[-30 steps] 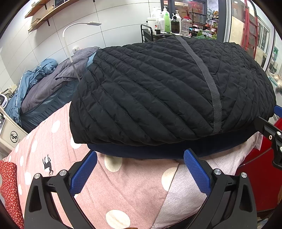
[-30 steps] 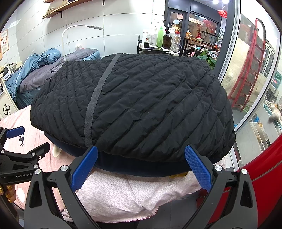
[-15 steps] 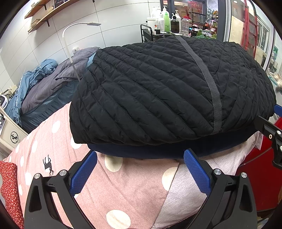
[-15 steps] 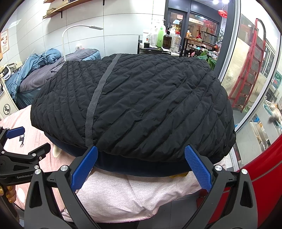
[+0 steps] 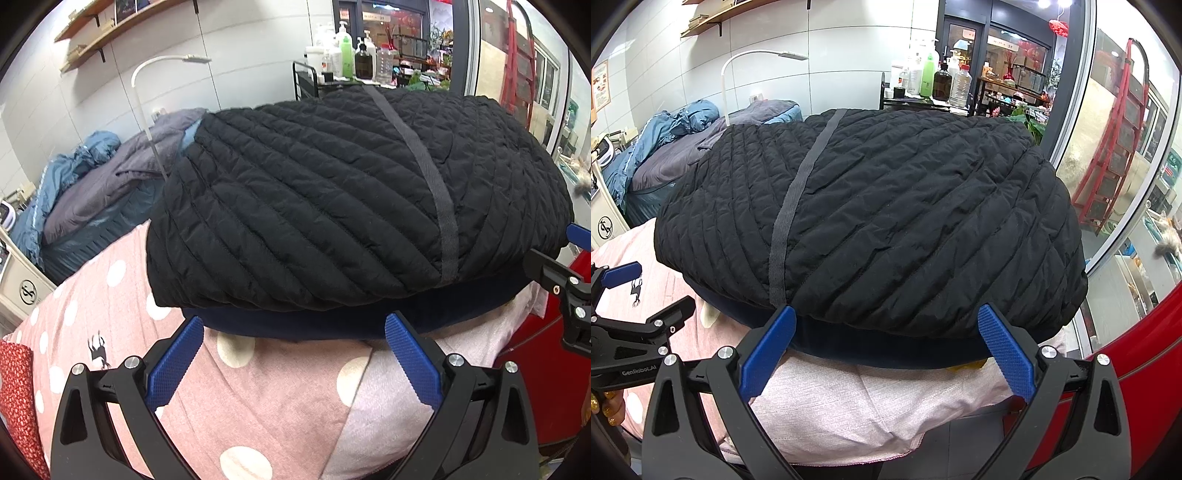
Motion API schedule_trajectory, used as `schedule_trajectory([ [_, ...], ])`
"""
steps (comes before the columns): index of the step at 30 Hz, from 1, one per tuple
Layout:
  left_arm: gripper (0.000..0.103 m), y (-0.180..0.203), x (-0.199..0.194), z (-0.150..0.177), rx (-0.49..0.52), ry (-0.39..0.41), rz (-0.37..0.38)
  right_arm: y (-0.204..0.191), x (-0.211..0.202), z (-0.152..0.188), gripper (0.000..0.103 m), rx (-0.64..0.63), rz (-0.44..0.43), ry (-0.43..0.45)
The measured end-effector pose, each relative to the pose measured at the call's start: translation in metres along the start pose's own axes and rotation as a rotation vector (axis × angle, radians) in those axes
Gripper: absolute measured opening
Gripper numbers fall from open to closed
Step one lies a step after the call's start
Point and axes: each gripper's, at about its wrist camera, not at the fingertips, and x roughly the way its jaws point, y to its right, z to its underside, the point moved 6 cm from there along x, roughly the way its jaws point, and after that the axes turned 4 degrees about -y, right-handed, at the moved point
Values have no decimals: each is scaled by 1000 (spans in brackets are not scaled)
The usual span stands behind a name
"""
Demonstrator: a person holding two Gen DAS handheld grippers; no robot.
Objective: Fold large clothes
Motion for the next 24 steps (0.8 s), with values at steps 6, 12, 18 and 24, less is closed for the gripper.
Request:
schedule_trajectory([
  [6, 97, -1, -3, -1, -4, 16, -3, 0, 1, 1, 97, 1, 1, -1],
  [12, 97, 0, 3, 1, 2, -35, -5, 0, 2, 1, 97, 0, 0, 1],
  [18, 97, 0, 5, 2, 3, -42, -10, -1, 2, 1, 97, 0, -2, 0],
  [24, 97, -1, 6, 3, -6, -51, -5, -1, 2, 1, 97, 1, -4, 2],
])
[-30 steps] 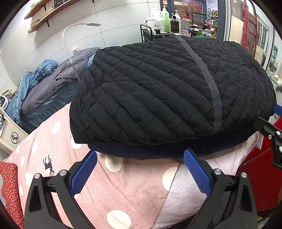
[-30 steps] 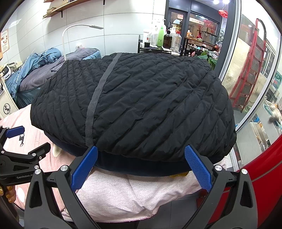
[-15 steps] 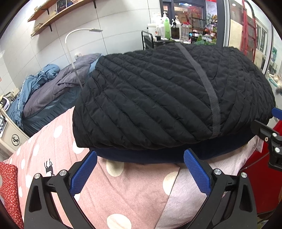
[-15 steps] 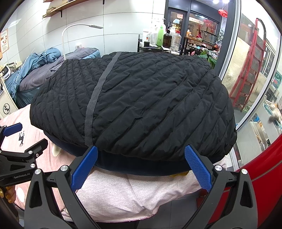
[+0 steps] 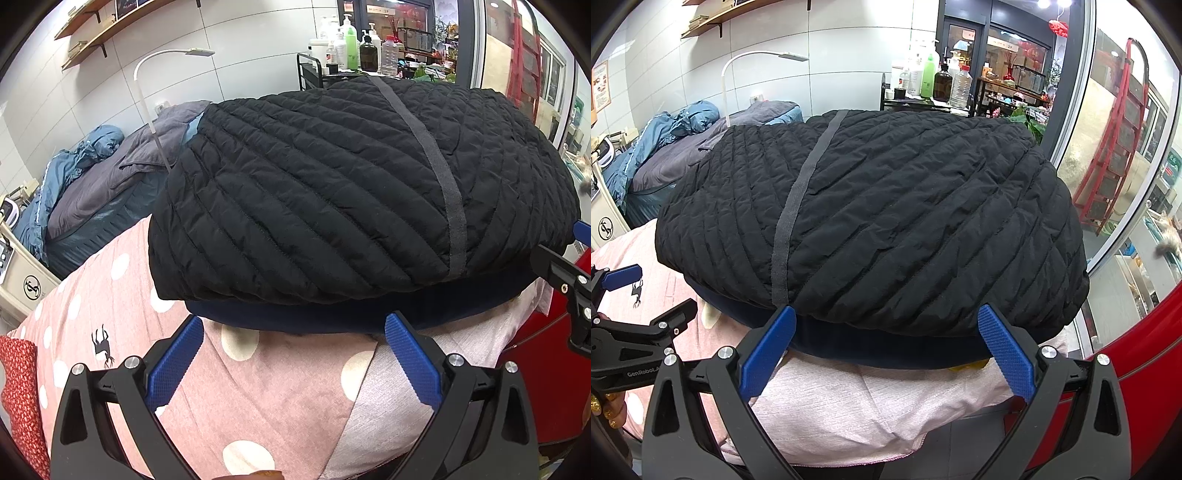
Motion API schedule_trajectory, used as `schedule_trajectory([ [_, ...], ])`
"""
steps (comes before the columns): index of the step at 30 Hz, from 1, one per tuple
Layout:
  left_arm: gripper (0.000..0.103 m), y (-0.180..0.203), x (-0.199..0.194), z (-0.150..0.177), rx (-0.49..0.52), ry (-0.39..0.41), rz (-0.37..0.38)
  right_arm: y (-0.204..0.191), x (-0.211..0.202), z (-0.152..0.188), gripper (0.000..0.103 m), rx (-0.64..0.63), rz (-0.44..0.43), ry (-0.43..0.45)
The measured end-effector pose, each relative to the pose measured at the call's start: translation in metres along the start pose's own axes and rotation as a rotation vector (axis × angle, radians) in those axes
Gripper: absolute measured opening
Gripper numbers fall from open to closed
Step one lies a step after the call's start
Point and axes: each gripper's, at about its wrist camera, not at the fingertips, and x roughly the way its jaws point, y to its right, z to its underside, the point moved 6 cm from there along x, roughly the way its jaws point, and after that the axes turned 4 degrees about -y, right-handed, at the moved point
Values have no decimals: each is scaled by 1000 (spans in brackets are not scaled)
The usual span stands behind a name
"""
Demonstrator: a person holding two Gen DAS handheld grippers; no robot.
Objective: Fold large clothes
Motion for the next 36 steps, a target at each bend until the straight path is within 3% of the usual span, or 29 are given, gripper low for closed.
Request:
schedule_trajectory([
  [36, 97, 7, 0, 0, 14, 2, 10, -1, -1, 0, 97, 12, -5, 1],
])
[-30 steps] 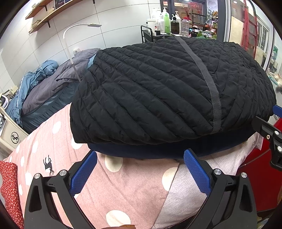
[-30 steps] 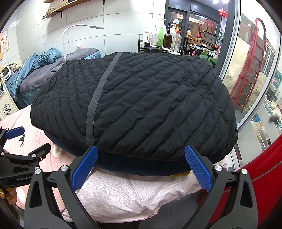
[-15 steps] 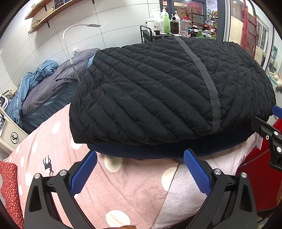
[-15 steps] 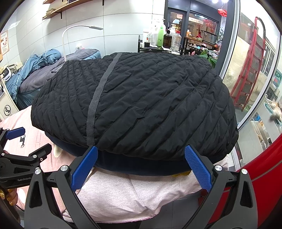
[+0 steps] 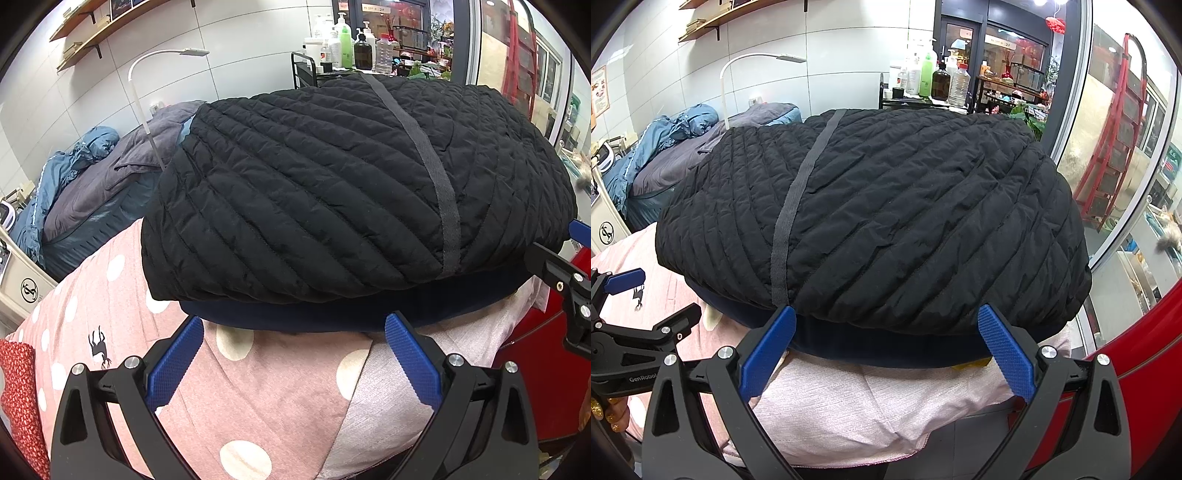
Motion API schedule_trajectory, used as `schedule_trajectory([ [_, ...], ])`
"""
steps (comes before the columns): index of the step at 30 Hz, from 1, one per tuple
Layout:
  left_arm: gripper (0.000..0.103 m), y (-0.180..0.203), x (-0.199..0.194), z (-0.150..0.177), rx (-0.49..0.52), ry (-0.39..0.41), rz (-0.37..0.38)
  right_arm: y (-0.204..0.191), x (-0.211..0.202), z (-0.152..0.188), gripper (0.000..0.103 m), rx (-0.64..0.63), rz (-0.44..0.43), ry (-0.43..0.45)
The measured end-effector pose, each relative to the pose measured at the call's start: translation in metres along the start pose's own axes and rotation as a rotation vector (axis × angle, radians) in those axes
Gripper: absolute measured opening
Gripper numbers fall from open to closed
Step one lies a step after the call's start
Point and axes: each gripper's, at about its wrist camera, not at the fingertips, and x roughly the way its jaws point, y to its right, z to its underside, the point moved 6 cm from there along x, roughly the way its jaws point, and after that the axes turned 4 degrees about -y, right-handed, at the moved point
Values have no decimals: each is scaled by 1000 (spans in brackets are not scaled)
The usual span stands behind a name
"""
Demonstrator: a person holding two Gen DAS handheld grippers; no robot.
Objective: Fold large clothes
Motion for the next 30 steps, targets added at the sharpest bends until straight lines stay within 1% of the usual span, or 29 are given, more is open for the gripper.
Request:
schedule_trajectory([
  [4, 97, 4, -7, 0, 13, 59, 28, 1, -1, -1, 98, 3, 2, 4],
  [11, 97, 3, -15, -3, -1, 121, 33, 3, -1, 1, 97, 14, 0, 7],
  [14, 97, 3, -13, -3, -8, 110, 20, 4, -1, 2, 97, 21, 0, 5],
  [16, 97, -1, -10, -3, -33, 84, 0, 4, -1, 2, 97, 22, 0, 6],
  [18, 97, -6, -7, -3, -54, 64, -1, 4, -1, 3, 97, 21, 0, 6],
  [21, 97, -10, -8, -3, -67, 71, -11, 4, -1, 3, 97, 22, -2, 7],
  [25, 97, -9, -7, -2, -65, 56, 8, 3, 0, 4, 97, 25, -5, 4],
  [30, 97, -8, -6, -1, -58, 53, 3, 1, 0, 6, 97, 19, -4, 6],
])
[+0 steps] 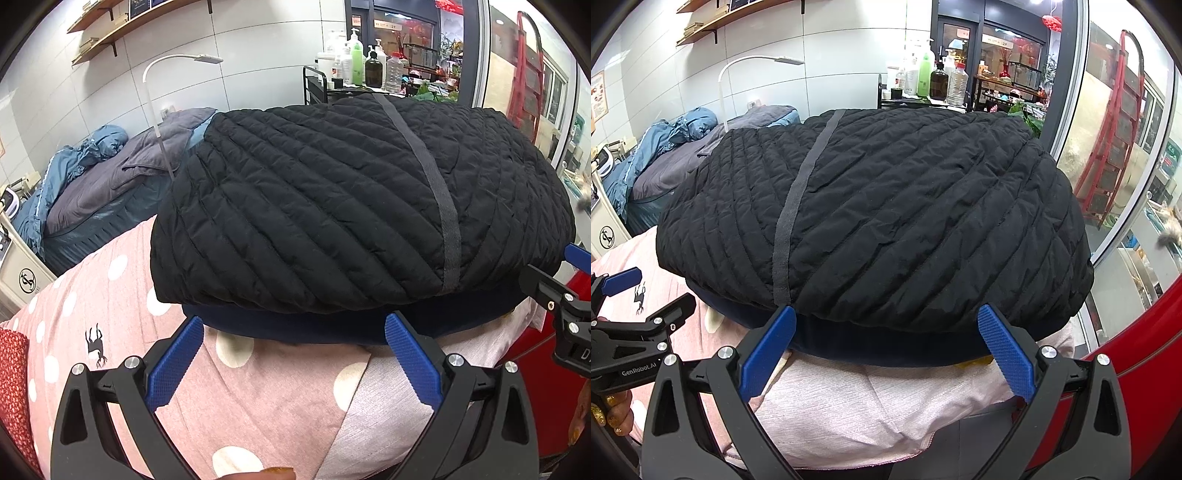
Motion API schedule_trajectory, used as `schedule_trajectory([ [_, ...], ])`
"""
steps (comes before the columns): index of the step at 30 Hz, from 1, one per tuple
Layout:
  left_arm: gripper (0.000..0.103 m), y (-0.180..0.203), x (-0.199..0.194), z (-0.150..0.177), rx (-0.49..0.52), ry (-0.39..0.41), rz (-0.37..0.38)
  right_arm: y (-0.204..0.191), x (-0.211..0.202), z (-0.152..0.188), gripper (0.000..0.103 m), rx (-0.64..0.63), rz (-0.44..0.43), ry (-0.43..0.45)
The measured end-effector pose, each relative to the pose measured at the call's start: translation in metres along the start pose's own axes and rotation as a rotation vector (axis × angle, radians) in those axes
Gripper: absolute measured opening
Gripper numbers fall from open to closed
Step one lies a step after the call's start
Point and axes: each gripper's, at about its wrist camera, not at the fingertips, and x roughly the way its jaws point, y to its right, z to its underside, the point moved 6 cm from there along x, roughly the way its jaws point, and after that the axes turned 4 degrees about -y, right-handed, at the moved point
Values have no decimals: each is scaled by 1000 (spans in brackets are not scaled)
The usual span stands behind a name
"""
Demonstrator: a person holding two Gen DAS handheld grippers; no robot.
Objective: Fold large clothes
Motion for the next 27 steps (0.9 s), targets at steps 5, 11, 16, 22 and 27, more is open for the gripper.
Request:
schedule_trajectory([
  [5, 97, 0, 1, 0, -2, -4, -1, -1, 1, 1, 97, 6, -3, -1],
  [11, 97, 0, 1, 1, -1, -5, 2, -2, 0, 1, 97, 5, -4, 3],
  [16, 97, 1, 1, 1, 1, -5, 3, -4, 0, 2, 98, 3, 1, 4],
  [22, 97, 1, 1, 1, -5, -5, 3, -4, -1, 2, 97, 3, 0, 11],
  [27, 97, 0, 1, 1, -5, -6, 2, -6, -2, 2, 97, 1, -4, 12],
])
